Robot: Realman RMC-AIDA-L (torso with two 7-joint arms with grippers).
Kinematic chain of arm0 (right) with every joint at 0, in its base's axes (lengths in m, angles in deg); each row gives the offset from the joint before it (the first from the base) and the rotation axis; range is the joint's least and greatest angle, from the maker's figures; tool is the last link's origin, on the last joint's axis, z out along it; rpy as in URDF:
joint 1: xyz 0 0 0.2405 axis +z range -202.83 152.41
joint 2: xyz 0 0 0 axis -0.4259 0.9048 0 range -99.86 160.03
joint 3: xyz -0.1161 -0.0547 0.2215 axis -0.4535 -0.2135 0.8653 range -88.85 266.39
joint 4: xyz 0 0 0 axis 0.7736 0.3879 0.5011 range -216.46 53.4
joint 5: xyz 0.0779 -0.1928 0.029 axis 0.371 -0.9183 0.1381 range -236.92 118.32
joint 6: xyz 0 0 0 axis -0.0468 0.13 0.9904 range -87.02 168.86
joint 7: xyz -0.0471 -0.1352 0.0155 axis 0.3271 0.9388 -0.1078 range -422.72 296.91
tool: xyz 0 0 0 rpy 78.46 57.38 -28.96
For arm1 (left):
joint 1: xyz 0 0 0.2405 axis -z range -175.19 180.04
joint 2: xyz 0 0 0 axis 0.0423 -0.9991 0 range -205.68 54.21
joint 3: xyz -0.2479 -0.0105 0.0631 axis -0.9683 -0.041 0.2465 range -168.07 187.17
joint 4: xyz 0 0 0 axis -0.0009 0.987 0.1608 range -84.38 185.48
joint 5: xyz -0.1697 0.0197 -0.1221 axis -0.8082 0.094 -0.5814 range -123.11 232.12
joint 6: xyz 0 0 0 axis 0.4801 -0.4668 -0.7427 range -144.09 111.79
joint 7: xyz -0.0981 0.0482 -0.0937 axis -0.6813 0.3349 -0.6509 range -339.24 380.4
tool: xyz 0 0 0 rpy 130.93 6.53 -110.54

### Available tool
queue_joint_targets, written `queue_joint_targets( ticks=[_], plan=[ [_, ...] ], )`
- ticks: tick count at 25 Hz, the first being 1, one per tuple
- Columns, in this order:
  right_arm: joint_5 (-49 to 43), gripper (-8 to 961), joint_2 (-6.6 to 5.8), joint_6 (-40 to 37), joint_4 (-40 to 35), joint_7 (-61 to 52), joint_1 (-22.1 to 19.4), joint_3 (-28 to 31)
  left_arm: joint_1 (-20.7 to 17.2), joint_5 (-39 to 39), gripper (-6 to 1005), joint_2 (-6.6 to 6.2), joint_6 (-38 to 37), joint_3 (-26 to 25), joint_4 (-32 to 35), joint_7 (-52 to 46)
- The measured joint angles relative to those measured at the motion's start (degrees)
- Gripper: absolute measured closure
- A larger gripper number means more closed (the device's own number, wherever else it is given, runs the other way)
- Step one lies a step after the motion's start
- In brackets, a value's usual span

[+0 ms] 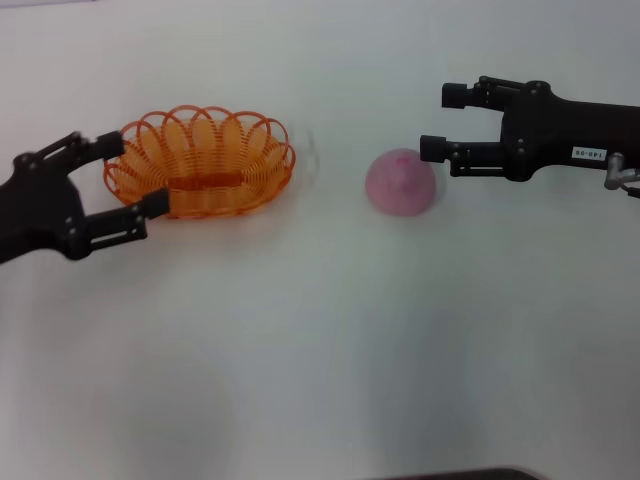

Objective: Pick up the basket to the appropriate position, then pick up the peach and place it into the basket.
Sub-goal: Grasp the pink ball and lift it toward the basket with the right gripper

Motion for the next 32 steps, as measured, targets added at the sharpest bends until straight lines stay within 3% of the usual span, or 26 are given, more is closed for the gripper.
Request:
queue_joint_targets(
  ticks=[11, 17, 22, 27, 32],
  plan=[
    [0.1, 72, 0.17, 3.4, -0.3, 0.2, 0.3, -0.1, -2.7, 0.1, 93, 0.19, 0.5, -4.8, -4.6, 5.9],
    [-0.3, 72, -1.71, 1.6, -1.7, -4.0, 2.0, -2.0, -2.8, 0.1, 95, 0.16, 0.8, -4.8, -4.9, 6.0],
    [-2.0, 72, -2.82, 0.9, -11.2, -15.6, 3.1, -8.2, -2.9, 0.1, 95, 0.18, 0.6, -4.8, -4.9, 6.0],
    [-12.2, 71, -2.58, -1.5, -21.0, -26.9, 5.9, -12.5, -2.9, 0.1, 95, 0.25, 0.7, -4.8, -5.3, 6.0],
    [-20.0, 73, -1.78, -2.4, -23.5, -30.5, 9.0, -13.1, -3.0, 0.1, 94, 0.25, 0.7, -4.9, -5.9, 6.0]
  ],
)
